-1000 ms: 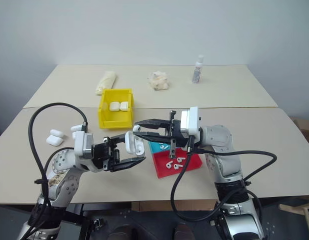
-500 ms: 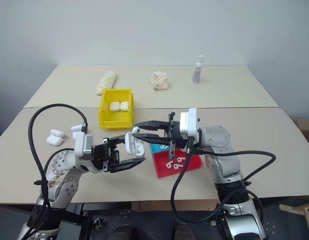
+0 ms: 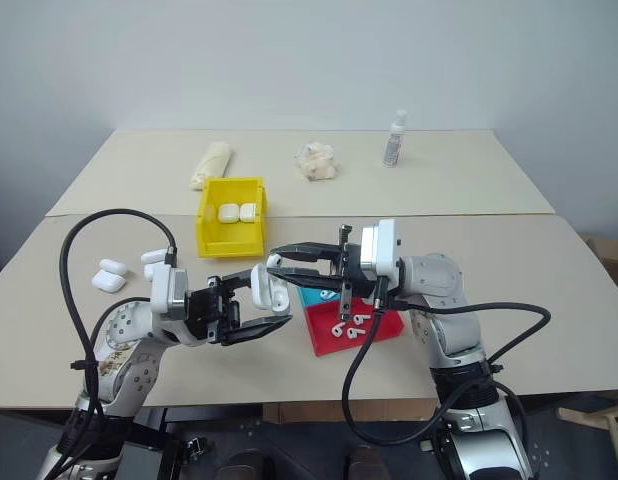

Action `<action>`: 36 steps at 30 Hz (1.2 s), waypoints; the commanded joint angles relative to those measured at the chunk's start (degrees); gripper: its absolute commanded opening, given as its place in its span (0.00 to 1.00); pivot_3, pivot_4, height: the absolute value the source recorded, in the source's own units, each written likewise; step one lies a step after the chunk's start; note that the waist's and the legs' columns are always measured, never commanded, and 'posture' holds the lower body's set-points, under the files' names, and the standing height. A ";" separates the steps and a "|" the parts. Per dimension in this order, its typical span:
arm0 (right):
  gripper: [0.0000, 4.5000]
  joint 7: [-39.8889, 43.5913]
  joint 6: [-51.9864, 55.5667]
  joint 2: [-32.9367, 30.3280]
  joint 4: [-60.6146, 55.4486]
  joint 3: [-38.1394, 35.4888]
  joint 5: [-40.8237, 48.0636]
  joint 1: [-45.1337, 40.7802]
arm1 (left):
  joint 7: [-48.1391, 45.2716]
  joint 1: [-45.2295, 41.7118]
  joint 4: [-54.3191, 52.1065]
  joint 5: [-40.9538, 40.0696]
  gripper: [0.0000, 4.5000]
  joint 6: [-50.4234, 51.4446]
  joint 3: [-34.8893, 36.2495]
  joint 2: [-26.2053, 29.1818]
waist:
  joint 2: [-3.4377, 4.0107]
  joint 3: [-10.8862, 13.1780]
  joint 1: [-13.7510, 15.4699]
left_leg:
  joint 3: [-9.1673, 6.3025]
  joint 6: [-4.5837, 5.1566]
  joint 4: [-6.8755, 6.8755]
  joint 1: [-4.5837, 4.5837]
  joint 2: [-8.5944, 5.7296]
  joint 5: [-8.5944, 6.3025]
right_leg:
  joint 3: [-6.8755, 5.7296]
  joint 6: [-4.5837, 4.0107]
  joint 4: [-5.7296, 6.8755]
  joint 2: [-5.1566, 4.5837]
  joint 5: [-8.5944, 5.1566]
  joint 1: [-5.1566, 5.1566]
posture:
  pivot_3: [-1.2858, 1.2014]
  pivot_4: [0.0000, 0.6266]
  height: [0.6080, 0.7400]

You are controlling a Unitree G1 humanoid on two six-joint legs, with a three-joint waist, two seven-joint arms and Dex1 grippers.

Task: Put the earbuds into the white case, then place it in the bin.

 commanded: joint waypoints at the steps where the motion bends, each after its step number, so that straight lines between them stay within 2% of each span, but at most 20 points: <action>1: 0.17 0.76 -0.84 -0.38 -0.60 0.74 0.54 -0.02 | -0.11 -1.10 -1.44 -0.34 0.61 -0.93 0.26 -0.19 | 0.00 0.00 0.00 | 0.00 0.00 0.00 0.00 0.00 0.00 | 0.00 0.00 0.00 0.00 0.00 0.00 | 0.52 0.24 1.00; 17: 0.17 1.46 -2.21 -1.32 0.37 1.18 0.27 0.11 | -0.46 -1.42 -1.54 -0.19 0.61 -1.10 0.13 -0.43 | 0.00 0.00 0.01 | 0.00 0.00 0.00 0.00 0.00 0.00 | 0.00 0.00 -0.01 0.00 0.00 0.00 | 0.52 0.24 1.00; 21: 0.41 2.43 -3.43 -1.69 0.34 1.74 -0.09 0.47 | -0.34 -1.71 -1.31 -0.09 0.61 -0.97 0.22 -0.59 | 0.00 0.00 0.01 | 0.00 0.00 0.00 0.00 0.00 0.00 | 0.00 0.00 -0.01 0.00 0.00 0.01 | 0.52 0.24 1.00; 28: 0.41 2.95 -4.01 -2.28 0.69 1.85 -0.28 0.36 | -0.58 -1.97 -0.49 0.59 0.61 -1.32 0.39 -0.61 | 0.00 0.00 0.01 | 0.00 0.00 0.00 0.00 0.00 0.00 | 0.00 0.00 -0.01 0.00 0.00 0.00 | 0.52 0.24 1.00; 32: 0.41 4.20 -2.06 -5.29 -1.02 -0.99 2.70 -0.26 | -1.31 -0.69 0.71 1.87 0.61 -1.87 1.03 1.07 | 0.00 0.00 0.03 | 0.00 0.00 0.00 0.00 0.00 0.00 | 0.00 0.00 -0.01 0.00 0.00 0.00 | 0.52 0.24 1.00; 36: 0.41 6.44 3.59 -12.50 -2.02 -4.85 7.37 -3.89 | -3.60 1.77 3.87 3.72 0.61 -4.87 2.01 3.62 | 0.02 0.02 0.09 | 0.02 0.00 0.00 -0.01 0.00 0.00 | 0.01 0.00 -0.04 0.00 0.00 0.00 | 0.52 0.24 1.00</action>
